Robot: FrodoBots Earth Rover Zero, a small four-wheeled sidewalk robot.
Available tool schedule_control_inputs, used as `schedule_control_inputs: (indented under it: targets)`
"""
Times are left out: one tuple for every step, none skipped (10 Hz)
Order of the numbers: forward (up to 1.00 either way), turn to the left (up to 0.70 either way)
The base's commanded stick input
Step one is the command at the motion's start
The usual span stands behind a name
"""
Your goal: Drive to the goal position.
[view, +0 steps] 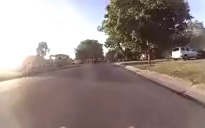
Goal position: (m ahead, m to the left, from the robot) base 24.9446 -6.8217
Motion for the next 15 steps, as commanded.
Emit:
schedule_control_inputs:
  targets:
    - [1.0,0.03]
    - [1.0,0.03]
    - [1.0,0.03]
    - [1.0,0.03]
    - [1.0,0.03]
    - [1.0,0.03]
    - [1.0,0.03]
    - [1.0,0.03]
    - [1.0,0.03]
    - [1.0,0.03]
    - [1.0,0.03]
    - [1.0,0.03]
    - [1.0,0.03]
    - [1.0,0.03]
    - [1.0,0.03]
